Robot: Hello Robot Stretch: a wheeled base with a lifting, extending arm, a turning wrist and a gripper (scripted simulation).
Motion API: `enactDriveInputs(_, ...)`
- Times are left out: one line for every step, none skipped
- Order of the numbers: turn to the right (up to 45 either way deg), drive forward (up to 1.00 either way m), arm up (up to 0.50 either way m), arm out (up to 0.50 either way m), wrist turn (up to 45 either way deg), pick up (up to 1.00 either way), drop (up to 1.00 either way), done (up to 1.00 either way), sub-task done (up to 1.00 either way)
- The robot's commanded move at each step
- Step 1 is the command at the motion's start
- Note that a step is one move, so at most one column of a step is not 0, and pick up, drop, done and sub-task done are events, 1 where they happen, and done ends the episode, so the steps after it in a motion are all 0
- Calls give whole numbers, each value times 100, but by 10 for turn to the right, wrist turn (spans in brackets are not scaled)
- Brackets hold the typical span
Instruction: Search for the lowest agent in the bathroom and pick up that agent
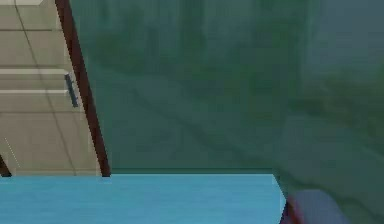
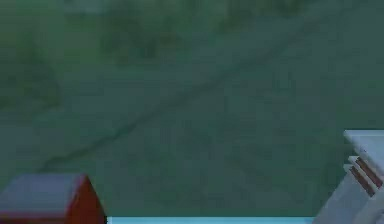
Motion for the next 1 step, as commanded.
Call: enactDriveInputs(-450,0,0,0,0,0,0,0,0)
